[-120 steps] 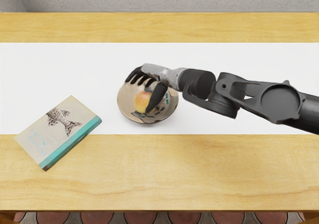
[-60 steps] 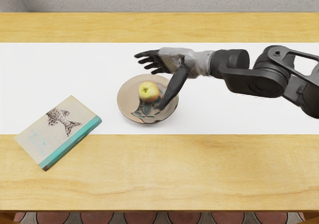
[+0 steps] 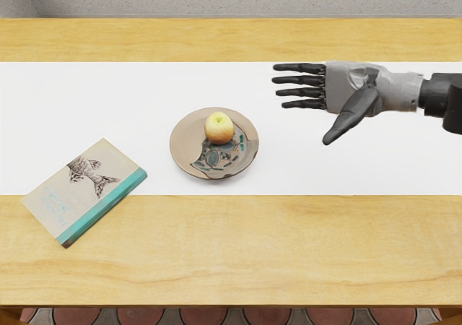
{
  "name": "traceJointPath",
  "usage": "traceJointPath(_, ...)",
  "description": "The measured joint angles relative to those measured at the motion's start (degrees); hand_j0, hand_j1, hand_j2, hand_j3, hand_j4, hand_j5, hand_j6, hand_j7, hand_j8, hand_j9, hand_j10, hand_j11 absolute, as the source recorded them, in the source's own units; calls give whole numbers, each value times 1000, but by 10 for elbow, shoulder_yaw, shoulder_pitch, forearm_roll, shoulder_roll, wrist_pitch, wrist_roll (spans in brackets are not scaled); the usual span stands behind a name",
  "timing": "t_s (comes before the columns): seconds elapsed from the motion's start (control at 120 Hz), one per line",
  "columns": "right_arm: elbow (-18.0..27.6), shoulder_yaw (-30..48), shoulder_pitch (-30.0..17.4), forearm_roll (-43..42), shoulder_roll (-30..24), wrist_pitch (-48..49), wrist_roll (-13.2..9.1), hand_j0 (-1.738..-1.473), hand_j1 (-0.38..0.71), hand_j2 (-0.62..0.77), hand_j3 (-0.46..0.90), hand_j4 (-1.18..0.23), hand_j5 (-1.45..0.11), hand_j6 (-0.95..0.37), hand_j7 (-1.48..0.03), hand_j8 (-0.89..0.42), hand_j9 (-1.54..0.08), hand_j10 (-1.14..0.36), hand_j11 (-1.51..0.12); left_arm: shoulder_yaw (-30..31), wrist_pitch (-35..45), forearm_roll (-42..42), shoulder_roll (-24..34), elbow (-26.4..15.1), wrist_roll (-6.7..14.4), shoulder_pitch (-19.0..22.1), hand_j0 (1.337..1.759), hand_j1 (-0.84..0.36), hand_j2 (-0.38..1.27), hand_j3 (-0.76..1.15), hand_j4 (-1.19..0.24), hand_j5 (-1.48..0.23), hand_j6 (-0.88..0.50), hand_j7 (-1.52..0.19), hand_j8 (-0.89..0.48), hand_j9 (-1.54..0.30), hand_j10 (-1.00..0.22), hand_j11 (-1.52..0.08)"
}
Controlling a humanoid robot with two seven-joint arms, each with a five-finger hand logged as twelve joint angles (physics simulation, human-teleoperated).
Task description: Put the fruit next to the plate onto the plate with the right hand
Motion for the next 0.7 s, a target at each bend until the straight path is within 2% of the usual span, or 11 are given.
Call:
traceJointPath(0.175,-26,1,-43,42,-54,2,-1,-1658,-304,-6,0,-37,-49,-37,-50,-37,-50,-37,-50,0,0,0,0,0,0,0,1658,55,49,0,-245,-318,-245,-318,-245,-318,-245,-318)
traceJointPath(0.342,-33,0,-63,62,-91,3,-1,-1658,-306,-6,0,-35,-47,-34,-48,-35,-47,-35,-47,0,0,0,0,0,0,0,1658,55,49,0,-245,-318,-245,-318,-245,-318,-245,-318)
traceJointPath(0.7,-36,-1,-89,68,-89,3,-2,-1658,-309,-6,0,-32,-44,-31,-45,-32,-44,-33,-44,0,0,0,0,0,0,0,1658,55,49,0,-245,-318,-245,-318,-245,-318,-245,-318)
